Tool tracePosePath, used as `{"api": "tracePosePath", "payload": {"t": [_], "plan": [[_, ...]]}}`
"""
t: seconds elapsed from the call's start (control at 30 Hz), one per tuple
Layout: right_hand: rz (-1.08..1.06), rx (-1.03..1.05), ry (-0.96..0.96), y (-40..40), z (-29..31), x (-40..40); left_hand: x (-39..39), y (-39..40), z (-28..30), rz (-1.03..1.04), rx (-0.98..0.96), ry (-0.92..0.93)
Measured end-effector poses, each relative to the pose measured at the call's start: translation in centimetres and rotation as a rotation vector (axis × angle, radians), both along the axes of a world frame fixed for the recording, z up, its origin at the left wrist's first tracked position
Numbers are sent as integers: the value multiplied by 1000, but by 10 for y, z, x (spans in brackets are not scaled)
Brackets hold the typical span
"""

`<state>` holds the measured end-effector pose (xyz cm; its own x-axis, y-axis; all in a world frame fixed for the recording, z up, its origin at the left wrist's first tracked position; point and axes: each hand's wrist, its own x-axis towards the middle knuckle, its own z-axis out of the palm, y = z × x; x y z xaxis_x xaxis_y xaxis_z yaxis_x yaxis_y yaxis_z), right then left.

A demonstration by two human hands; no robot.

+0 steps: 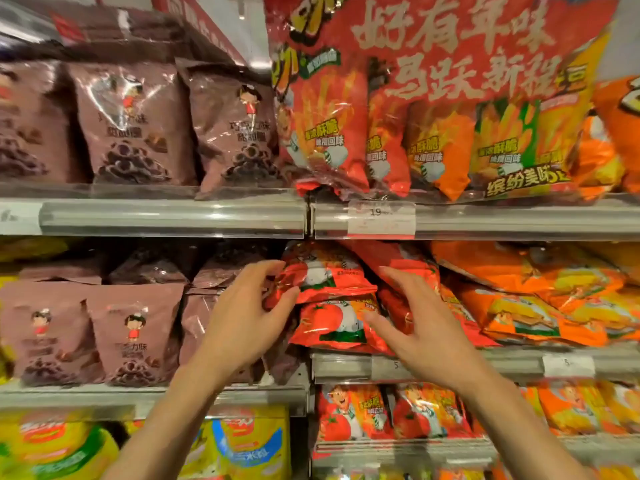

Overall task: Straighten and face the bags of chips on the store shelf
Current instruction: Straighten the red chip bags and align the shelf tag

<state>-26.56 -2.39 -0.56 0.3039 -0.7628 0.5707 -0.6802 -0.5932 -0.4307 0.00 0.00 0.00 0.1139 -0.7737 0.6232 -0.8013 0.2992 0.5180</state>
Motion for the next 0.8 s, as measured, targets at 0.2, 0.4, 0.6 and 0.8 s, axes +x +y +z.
{"api": "tracePosePath", "payload": {"t": [0.2, 0.4, 0.6, 0.8], "plan": [[-67, 82, 150, -21, 10, 34, -3, -16, 4, 93, 192, -67], [-147, 109, 85, -30, 14, 50, -11, -20, 7, 44, 211, 164], [-132, 180, -109, -28, 13, 38, -22, -14, 14, -53, 132, 514], [-50, 213, -294, -19, 6, 30, -22, -24, 17, -111, 280, 883]]}}
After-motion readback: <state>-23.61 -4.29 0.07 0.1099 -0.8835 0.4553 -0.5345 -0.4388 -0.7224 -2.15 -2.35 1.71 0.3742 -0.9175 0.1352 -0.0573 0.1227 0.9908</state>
